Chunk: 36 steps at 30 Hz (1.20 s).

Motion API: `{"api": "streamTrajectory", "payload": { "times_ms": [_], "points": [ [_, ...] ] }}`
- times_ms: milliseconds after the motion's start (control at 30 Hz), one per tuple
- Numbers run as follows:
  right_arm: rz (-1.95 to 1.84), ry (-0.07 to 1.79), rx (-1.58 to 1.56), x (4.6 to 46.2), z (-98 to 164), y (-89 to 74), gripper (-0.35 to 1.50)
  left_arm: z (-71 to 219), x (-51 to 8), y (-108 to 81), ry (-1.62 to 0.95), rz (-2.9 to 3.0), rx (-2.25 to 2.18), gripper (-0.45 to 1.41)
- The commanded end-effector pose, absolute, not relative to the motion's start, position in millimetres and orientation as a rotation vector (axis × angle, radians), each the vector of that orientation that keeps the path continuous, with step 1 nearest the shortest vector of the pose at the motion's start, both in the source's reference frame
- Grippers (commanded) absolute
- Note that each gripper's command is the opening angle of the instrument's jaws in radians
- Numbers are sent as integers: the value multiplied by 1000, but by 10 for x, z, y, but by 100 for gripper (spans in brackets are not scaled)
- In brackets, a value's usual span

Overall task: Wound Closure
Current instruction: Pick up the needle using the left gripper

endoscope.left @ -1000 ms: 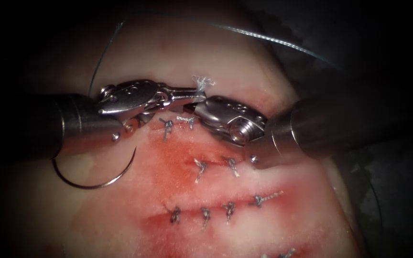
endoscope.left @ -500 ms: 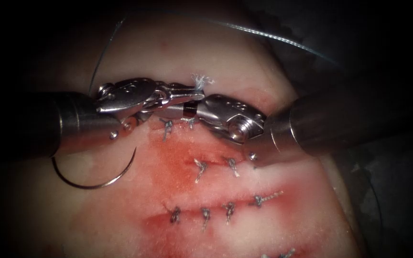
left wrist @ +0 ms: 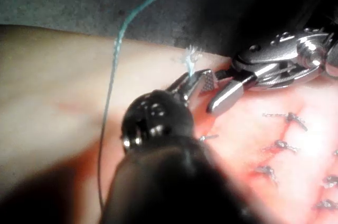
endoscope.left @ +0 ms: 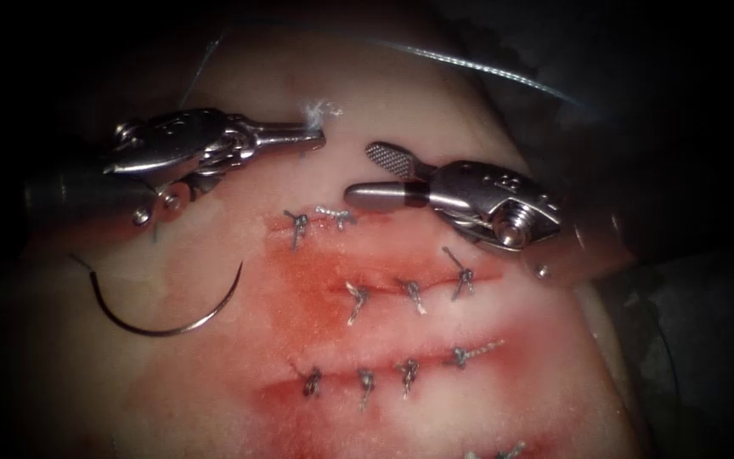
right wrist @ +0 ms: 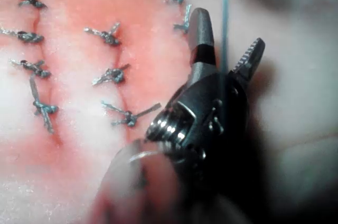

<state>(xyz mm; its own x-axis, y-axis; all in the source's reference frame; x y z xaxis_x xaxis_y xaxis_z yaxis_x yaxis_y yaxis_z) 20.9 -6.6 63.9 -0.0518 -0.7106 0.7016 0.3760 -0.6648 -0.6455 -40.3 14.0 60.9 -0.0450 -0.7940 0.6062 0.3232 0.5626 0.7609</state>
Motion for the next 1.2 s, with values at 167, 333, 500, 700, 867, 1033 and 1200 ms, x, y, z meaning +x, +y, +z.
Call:
{"api": "streamTrajectory", "payload": {
  "times_ms": [167, 333, 500, 700, 867, 1033, 1200],
  "points": [
    [-1668, 276, -1497, 175, 617, -25, 140, 585, -404, 103, -1211, -834, 614, -45],
    [-1594, 238, -1537, 170, 610, -14, 140, 567, -379, 31, -951, -621, 748, -45],
    [-1594, 232, -1538, 174, 612, -17, 140, 560, -345, -20, -599, -472, 741, -45],
    [-1593, 229, -1538, 177, 613, -19, 140, 552, -298, -29, -416, -437, 721, -45],
    [-1592, 221, -1536, 182, 614, -21, 140, 575, -288, -13, -409, -441, 652, 84],
    [-1592, 220, -1536, 186, 611, -26, 142, 599, -286, -24, -409, -442, 633, 120],
    [-1593, 224, -1539, 191, 610, -28, 143, 615, -287, -29, -403, -452, 634, 125]
  ]
}}
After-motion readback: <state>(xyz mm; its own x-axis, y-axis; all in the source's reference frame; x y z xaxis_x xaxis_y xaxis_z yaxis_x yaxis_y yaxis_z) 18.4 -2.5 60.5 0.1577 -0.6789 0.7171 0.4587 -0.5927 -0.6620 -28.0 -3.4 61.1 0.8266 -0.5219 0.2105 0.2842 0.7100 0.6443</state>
